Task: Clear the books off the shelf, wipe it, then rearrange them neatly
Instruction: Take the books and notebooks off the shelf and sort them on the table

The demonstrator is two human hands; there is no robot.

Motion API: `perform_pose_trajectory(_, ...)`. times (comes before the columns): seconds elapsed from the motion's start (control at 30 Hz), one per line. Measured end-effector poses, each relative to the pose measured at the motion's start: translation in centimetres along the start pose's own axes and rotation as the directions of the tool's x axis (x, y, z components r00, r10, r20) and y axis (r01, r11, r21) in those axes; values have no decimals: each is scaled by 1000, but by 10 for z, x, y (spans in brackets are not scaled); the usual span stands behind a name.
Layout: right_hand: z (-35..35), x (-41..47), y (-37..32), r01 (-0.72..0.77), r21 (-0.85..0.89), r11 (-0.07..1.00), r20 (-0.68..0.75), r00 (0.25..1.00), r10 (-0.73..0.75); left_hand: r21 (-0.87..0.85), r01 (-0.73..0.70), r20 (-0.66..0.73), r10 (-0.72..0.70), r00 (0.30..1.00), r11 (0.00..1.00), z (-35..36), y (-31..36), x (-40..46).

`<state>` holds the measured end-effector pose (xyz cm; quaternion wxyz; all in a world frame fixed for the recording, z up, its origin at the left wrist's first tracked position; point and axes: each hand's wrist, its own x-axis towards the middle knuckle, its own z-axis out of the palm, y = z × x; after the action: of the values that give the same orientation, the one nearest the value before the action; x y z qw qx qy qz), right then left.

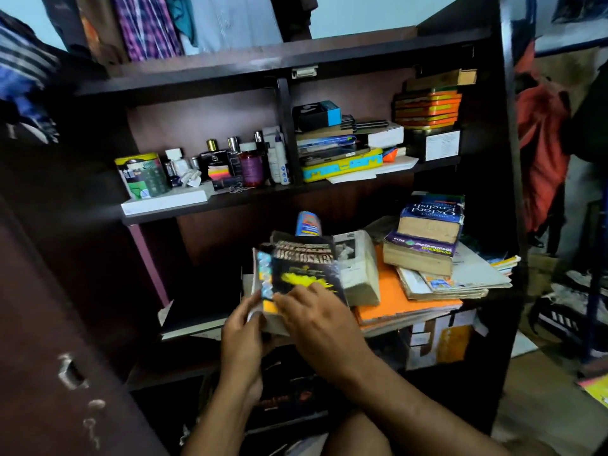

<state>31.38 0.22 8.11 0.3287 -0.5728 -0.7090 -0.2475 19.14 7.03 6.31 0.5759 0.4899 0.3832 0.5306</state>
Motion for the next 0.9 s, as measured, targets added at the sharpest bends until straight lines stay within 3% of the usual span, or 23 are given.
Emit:
perform_pose_trajectory(0.13,20,-5,-40,169,7,986,99,981,-169,-214,262,-75,-283,956,941,-34,-7,-21)
perform_pose_trajectory(0.23,28,-9,-55,215,37,976,163,962,-218,-323,384,32,-395,918,865,-54,-1,-22)
perform_pose_trajectory(0.3,35,-12,-62,228,40,973,207,950,-232,-309,435,91,-428,899,846,-64,9,-21)
perform_pose_trajectory(0.37,39,-16,-63,225,121,967,249,936,-249,-202,438,99,-426,899,876,-67,18,-23)
perform_pose_trajectory(0.43,35,-20,-58,181,252,951,245,938,-243,-112,353,13,-354,935,929,-65,21,-26)
perform_pose_trajectory(0.47,28,-20,-55,122,299,947,237,951,-197,-84,299,-18,-301,953,951,-65,23,-29)
perform_pose_trajectory(0.53,11,-21,-42,-131,356,925,243,969,44,-54,194,-10,-195,981,979,-68,29,-37)
perform_pose_trajectory(0.57,-2,-19,-37,-277,395,876,216,955,205,-50,144,10,-144,990,988,-69,36,-42)
perform_pose_trajectory(0.63,-25,-10,-28,-577,513,635,278,812,514,-49,43,60,-40,997,998,-71,51,-48)
perform_pose_trajectory(0.67,-37,-6,-25,-696,588,411,427,699,574,-53,-2,94,7,996,999,-72,58,-52)
perform_pose_trajectory(0.7,-45,-3,-22,-762,626,162,591,600,539,-55,-40,142,47,989,998,-71,67,-56)
perform_pose_trajectory(0.73,-51,1,-22,-774,634,-10,689,559,461,-57,-75,192,85,978,996,-72,73,-57)
perform_pose_trajectory(0.8,-64,-1,-20,-696,712,-90,668,633,390,3,-116,307,110,945,993,-66,83,-64)
perform_pose_trajectory(0.83,-68,-4,-20,-647,760,-65,609,673,420,47,-109,363,85,928,993,-64,84,-69)
perform_pose_trajectory(0.9,-85,-21,-11,-571,821,-4,459,654,602,126,-57,481,-11,876,990,-45,78,-81)
